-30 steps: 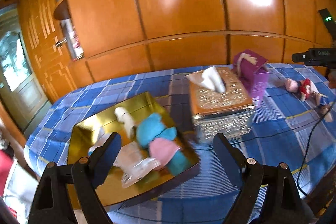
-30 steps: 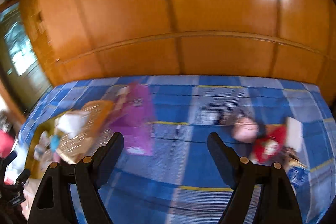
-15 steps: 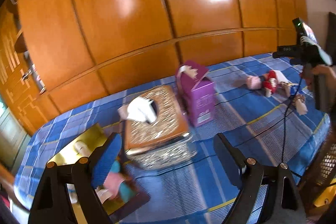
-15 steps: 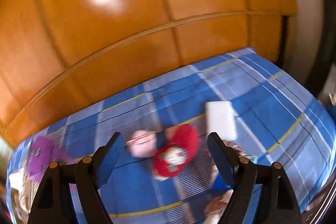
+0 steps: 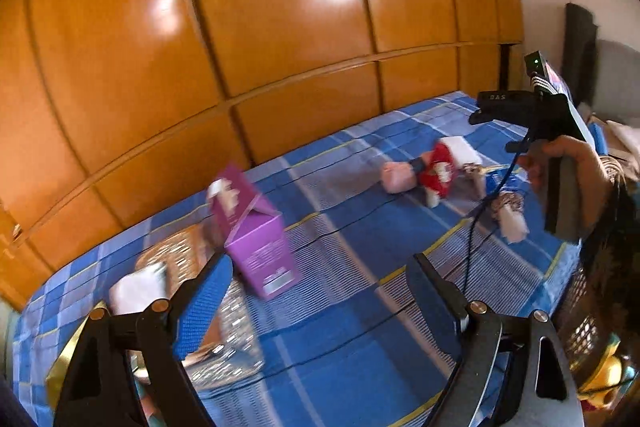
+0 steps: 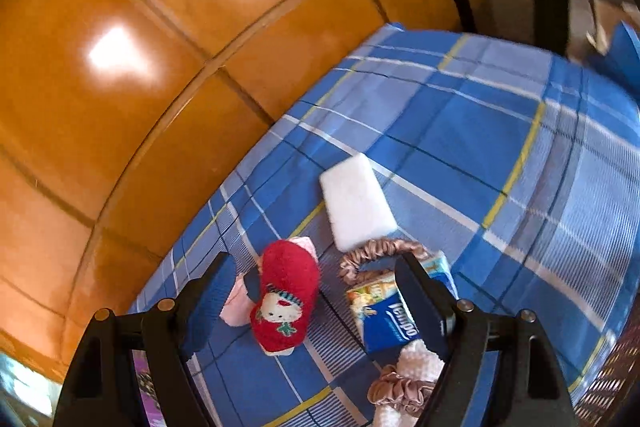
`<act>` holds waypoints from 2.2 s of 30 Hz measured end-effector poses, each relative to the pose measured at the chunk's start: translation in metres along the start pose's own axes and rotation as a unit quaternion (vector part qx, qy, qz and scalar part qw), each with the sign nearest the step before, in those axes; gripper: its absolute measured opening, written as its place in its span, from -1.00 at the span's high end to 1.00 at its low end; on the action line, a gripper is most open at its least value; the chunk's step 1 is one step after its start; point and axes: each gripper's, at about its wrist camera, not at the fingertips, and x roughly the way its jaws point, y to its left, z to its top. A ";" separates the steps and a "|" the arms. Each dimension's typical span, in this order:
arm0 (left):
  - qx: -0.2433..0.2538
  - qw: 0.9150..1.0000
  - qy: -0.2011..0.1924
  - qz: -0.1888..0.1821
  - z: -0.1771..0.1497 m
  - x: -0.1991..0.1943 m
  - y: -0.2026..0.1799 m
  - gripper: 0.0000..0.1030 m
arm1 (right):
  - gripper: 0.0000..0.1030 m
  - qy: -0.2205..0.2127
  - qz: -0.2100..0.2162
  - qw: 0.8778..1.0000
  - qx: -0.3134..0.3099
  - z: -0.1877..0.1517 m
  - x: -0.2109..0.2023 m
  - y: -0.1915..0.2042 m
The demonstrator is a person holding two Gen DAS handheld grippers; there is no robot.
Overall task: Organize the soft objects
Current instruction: 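Move both tools away from the tray toward the soft items on the bed, then grasp the red fuzzy sock with the left gripper while the right grasps the white knit cloth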
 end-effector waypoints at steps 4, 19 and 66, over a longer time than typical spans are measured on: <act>0.011 0.999 0.005 -0.029 0.021 0.022 -0.017 -0.70 | -0.61 0.002 0.005 0.999 0.048 0.002 -0.001 -0.017; 0.031 0.986 0.090 -0.138 0.074 0.159 -0.095 0.04 | -0.61 -0.014 0.044 0.995 0.087 0.007 -0.009 -0.029; -0.053 0.982 0.125 -0.132 -0.022 0.209 -0.055 0.81 | -0.10 0.173 -0.073 0.980 -0.059 -0.014 0.003 -0.005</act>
